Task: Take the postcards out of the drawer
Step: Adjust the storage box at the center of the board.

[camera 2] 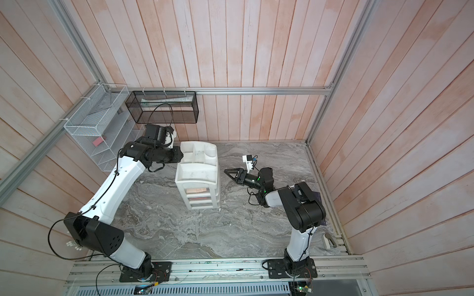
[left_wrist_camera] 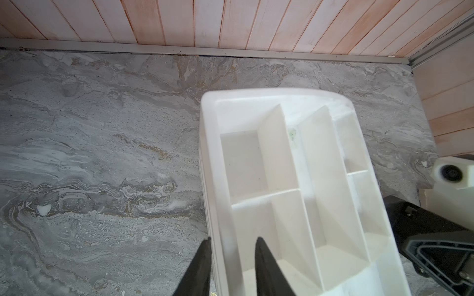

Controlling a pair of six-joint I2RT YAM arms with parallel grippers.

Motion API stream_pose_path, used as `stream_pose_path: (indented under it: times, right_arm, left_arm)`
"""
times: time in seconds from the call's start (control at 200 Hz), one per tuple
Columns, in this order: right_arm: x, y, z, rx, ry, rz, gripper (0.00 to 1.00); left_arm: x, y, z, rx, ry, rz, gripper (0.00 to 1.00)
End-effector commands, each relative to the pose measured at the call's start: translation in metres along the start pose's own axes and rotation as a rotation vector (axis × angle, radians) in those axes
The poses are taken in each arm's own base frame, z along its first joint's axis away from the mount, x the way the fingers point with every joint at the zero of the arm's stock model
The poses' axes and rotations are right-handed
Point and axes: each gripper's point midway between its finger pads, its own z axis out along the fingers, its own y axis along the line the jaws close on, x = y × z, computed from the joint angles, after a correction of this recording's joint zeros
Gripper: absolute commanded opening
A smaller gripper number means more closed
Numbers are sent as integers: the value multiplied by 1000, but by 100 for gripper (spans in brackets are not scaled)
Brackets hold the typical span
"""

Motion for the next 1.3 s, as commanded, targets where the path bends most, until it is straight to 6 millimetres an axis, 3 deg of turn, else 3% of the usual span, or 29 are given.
stream_pose_path:
  times: [0.0, 0.47, 1.29]
  right_arm:
    - [-5, 12, 3, -27, -8, -39, 65]
    - [-2, 17, 1, -30, -13, -43, 68]
    - [21, 23, 42, -59, 42, -4, 79]
  left_arm:
    - [13, 3, 11, -24, 53, 10, 32]
    - [9, 1, 24, -12, 79, 47, 20]
    - [-4, 9, 25, -20, 34, 64, 10]
